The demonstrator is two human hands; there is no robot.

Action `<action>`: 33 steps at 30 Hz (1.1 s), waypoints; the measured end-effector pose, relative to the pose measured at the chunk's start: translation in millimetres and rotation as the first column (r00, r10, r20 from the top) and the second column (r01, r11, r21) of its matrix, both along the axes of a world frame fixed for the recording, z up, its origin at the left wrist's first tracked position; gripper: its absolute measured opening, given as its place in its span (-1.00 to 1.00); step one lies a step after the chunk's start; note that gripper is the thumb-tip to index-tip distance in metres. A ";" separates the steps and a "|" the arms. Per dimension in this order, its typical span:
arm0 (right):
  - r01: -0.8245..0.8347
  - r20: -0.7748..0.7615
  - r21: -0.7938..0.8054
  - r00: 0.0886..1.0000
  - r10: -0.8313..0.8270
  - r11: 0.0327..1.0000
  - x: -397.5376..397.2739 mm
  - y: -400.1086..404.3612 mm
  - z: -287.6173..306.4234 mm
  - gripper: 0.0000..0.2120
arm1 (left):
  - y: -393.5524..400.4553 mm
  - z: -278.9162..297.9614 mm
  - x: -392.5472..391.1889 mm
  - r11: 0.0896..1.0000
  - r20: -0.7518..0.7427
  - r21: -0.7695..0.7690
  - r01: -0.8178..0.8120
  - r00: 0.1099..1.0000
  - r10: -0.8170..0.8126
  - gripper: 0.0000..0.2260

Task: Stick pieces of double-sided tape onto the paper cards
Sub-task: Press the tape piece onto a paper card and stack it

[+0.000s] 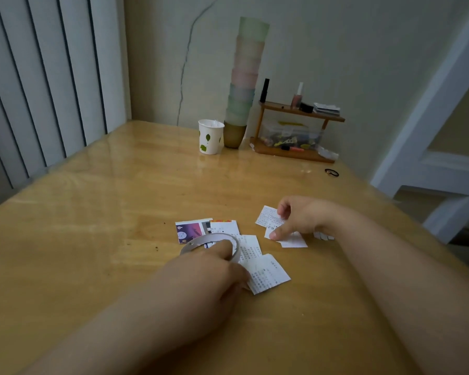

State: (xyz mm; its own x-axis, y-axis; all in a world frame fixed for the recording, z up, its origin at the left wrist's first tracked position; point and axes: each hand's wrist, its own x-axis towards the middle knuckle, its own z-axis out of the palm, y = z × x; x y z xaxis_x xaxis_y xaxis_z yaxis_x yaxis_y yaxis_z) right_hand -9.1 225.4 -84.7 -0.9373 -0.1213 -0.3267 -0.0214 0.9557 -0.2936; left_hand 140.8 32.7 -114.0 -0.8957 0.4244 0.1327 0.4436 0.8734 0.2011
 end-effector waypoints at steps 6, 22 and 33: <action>0.014 -0.051 0.040 0.999 -0.012 0.999 11.5 9.3 -4.5 -0.38 | -0.8 1.0 1.4 0.996 -0.092 0.078 -0.045 0.994 0.052 -0.69; 0.043 0.030 -0.037 0.999 -0.042 0.998 9.2 5.7 0.3 -0.44 | 0.0 -5.8 -2.1 0.998 0.025 0.060 0.026 0.999 -0.027 -0.88; -0.074 -0.084 0.038 0.994 0.077 0.997 21.5 -4.9 12.1 -0.50 | -2.6 1.6 5.4 0.916 -0.069 0.402 0.001 0.997 0.030 -0.88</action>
